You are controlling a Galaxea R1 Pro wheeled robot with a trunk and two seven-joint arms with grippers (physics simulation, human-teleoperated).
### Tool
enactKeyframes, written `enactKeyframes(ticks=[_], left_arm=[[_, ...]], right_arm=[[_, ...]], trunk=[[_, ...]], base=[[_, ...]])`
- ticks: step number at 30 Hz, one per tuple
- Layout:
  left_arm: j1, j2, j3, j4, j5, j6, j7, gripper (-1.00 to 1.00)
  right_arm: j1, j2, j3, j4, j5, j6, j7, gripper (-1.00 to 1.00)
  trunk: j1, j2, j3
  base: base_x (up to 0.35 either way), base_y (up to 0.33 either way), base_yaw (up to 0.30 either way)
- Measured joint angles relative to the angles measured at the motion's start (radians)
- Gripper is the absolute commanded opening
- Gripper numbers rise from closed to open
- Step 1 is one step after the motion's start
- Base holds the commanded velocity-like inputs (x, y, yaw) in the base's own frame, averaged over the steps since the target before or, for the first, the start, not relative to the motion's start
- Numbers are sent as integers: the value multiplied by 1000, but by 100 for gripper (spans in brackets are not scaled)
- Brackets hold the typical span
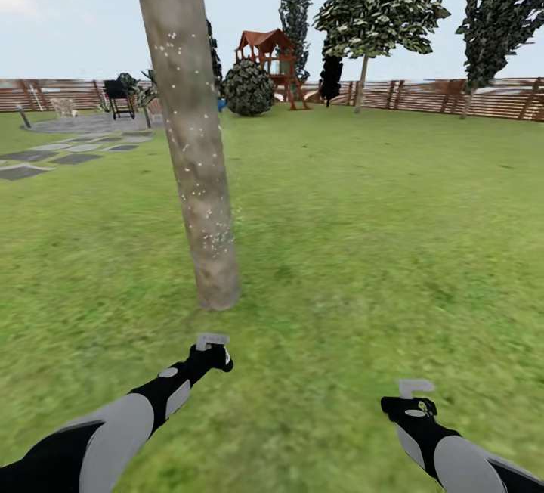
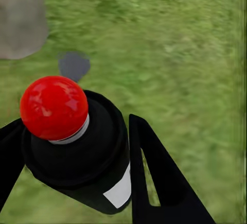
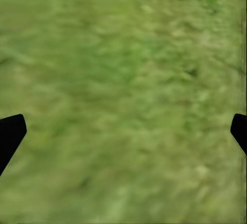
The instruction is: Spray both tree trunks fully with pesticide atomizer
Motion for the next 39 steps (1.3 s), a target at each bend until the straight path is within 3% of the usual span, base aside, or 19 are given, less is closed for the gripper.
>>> enactKeyframes(ticks=[20, 31, 39], left_arm=[[0, -3, -1, 0, 1, 4, 3, -100], [0, -2, 0, 0, 3, 4, 7, -100], [0, -2, 0, 0, 3, 5, 8, -100]], right_arm=[[0, 3, 0, 0, 0, 0, 0, 100], [0, 6, 0, 1, 1, 0, 1, 100], [2, 8, 0, 55, 0, 0, 3, 100]], trunk=[[0, 0, -27], [0, 0, -30], [0, 0, -30]], base=[[213, -277, -205], [297, -220, -26], [331, -169, -98]])
